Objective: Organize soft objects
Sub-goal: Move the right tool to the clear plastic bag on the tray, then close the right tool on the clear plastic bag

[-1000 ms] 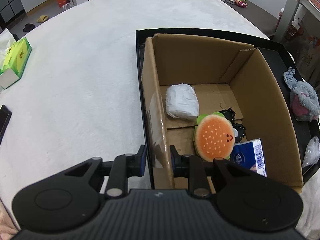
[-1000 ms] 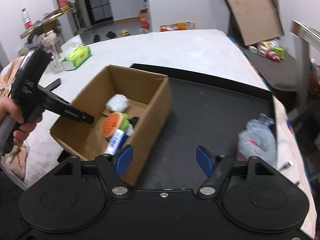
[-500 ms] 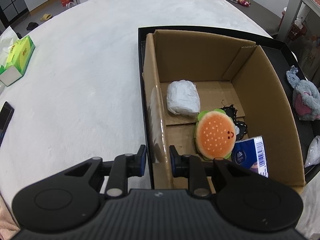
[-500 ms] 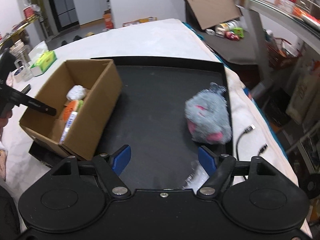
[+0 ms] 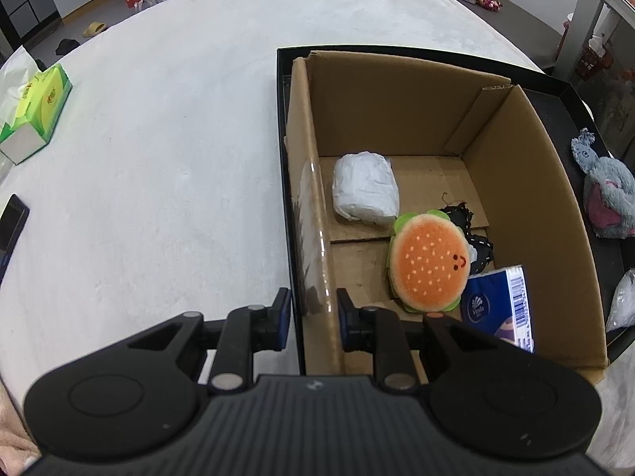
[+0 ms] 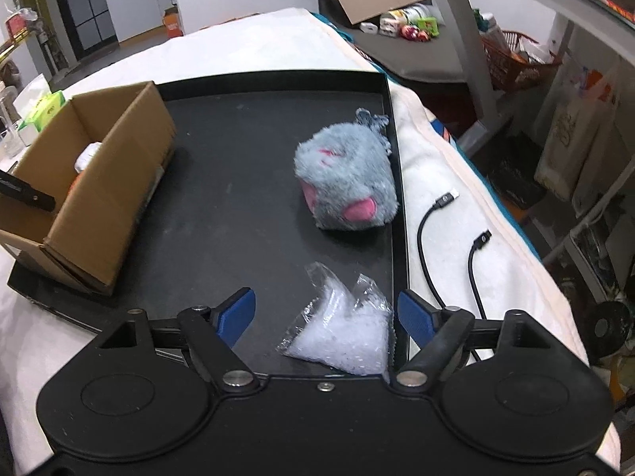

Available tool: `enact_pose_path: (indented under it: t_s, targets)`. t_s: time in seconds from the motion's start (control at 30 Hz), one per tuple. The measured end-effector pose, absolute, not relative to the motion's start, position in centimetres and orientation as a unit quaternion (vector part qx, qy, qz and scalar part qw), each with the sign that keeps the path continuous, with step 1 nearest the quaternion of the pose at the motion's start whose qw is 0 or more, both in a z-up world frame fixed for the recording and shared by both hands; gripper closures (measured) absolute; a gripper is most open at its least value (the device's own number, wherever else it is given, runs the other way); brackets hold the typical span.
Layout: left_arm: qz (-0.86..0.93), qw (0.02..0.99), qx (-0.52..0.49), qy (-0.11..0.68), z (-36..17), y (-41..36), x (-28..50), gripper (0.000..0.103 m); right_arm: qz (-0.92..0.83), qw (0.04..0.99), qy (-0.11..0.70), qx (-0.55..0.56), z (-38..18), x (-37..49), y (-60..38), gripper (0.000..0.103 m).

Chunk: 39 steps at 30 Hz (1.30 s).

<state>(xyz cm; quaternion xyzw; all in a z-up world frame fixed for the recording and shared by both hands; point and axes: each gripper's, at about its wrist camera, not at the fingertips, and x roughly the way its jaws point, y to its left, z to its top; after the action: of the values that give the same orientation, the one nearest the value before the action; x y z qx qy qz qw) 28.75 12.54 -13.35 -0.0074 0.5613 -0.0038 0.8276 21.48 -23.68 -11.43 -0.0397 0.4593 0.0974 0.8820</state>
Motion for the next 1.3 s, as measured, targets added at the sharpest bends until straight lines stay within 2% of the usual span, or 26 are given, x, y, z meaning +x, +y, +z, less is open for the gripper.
enact_pose_path:
  t_s: [0.83, 0.87, 0.93, 1.07, 1.13, 1.27, 1.3]
  targets:
    - [0.005, 0.826, -0.001, 0.563, -13.2, 12.3, 28.7, 0.086, 0.094, 0.872, 0.475, -0.077, -14.2, 22.5, -23.4, 0.022]
    - [0.005, 0.826, -0.002, 0.563, -13.2, 12.3, 28.7, 0.086, 0.095, 0.872, 0.474, -0.083, -14.2, 22.5, -23.2, 0.024]
    - [0.005, 0.826, -0.002, 0.563, -13.2, 12.3, 28.7, 0.086, 0.101, 0.869, 0.477, -0.087, -14.3, 22.5, -23.0, 0.034]
    - [0.005, 0.826, -0.001, 0.563, -13.3, 12.3, 28.6, 0.086, 0.091, 0.868, 0.477, -0.098, -14.6, 22.4, -22.8, 0.040]
    - [0.005, 0.826, -0.001, 0.563, -13.3, 12.3, 28.6, 0.086, 0.086, 0.870, 0.476, -0.101, -14.5, 22.4, -22.9, 0.050]
    - [0.005, 0.826, -0.001, 0.563, -13.3, 12.3, 28.6, 0.086, 0.084, 0.871, 0.473, -0.099, -14.3, 22.5, -23.1, 0.061]
    - [0.005, 0.826, -0.001, 0.564, -13.3, 12.3, 28.6, 0.086, 0.087, 0.871, 0.473, -0.101, -14.3, 22.5, -23.1, 0.067]
